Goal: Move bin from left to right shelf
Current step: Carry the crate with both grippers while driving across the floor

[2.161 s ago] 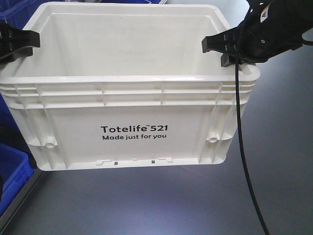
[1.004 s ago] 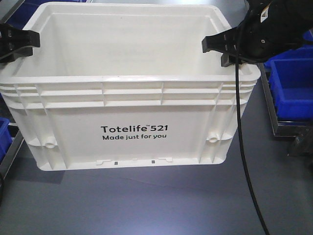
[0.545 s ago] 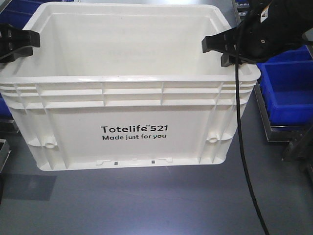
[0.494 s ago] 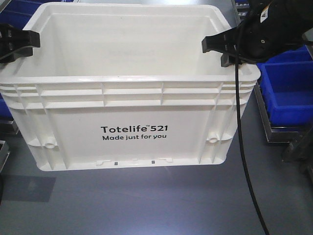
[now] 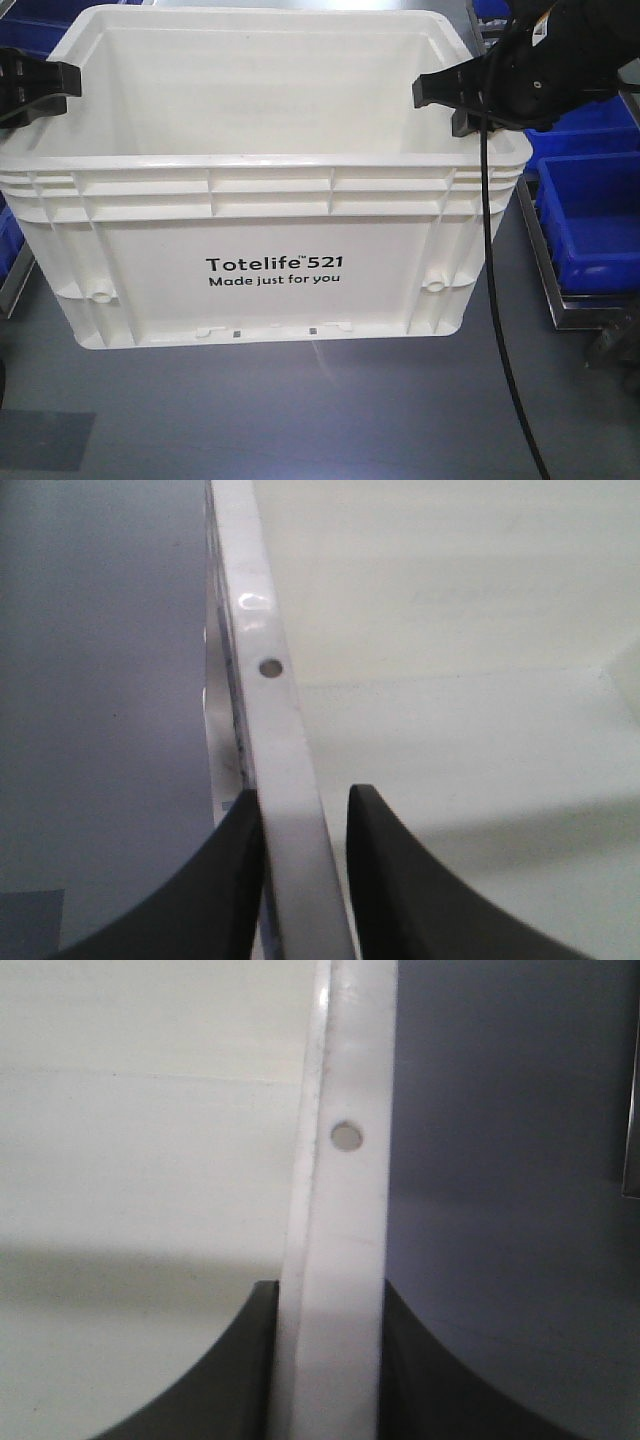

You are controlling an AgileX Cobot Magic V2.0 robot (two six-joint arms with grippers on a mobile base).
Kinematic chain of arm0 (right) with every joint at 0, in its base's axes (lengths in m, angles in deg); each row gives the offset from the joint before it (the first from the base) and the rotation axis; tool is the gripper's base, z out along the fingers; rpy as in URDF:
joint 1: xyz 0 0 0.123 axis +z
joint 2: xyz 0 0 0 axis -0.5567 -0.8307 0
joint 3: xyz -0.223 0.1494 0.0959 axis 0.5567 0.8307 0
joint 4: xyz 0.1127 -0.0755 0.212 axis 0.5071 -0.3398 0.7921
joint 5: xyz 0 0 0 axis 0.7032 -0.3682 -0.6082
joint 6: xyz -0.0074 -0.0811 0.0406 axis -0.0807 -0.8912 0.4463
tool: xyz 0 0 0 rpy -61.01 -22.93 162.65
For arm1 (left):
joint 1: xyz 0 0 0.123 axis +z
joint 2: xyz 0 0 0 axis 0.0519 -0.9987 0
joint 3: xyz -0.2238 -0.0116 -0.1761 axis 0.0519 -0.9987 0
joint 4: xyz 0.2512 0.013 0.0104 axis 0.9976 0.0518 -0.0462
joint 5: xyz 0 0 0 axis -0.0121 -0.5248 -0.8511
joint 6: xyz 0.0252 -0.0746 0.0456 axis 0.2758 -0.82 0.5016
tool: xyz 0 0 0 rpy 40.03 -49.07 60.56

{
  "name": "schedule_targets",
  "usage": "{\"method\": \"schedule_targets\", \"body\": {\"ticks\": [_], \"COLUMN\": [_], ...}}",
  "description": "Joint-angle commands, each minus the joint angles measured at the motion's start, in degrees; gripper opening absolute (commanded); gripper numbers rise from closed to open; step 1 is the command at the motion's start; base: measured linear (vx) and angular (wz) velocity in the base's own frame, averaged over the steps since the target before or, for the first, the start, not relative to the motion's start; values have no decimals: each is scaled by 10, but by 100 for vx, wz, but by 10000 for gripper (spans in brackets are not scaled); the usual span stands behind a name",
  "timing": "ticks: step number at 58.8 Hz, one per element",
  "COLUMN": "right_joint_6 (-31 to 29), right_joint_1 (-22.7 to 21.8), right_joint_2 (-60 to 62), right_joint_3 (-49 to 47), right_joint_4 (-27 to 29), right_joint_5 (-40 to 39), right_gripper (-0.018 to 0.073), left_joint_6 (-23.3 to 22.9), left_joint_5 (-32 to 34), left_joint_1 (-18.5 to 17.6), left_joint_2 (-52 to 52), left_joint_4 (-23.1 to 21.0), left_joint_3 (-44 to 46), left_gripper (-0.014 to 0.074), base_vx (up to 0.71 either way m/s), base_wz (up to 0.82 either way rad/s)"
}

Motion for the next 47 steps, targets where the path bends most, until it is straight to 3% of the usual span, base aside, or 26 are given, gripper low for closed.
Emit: {"method": "schedule_targets", "body": {"ticks": [1, 47], "right_joint_6": [-4, -4], "right_joint_1": [-6, -6], "right_joint_2": [32, 32], "right_joint_3": [-21, -21], "right_joint_4": [-37, -35], "right_joint_5": [-67, -42], "right_gripper": [19, 19], "left_joint_6": [16, 16], "left_joint_5": [63, 63], "left_joint_1": [1, 1], "left_joint_2": [25, 25], "left_joint_4": [13, 13], "left_joint_3": [23, 23], "left_gripper": [102, 102], "base_vx": [32, 39], "base_wz": [-5, -12]}}
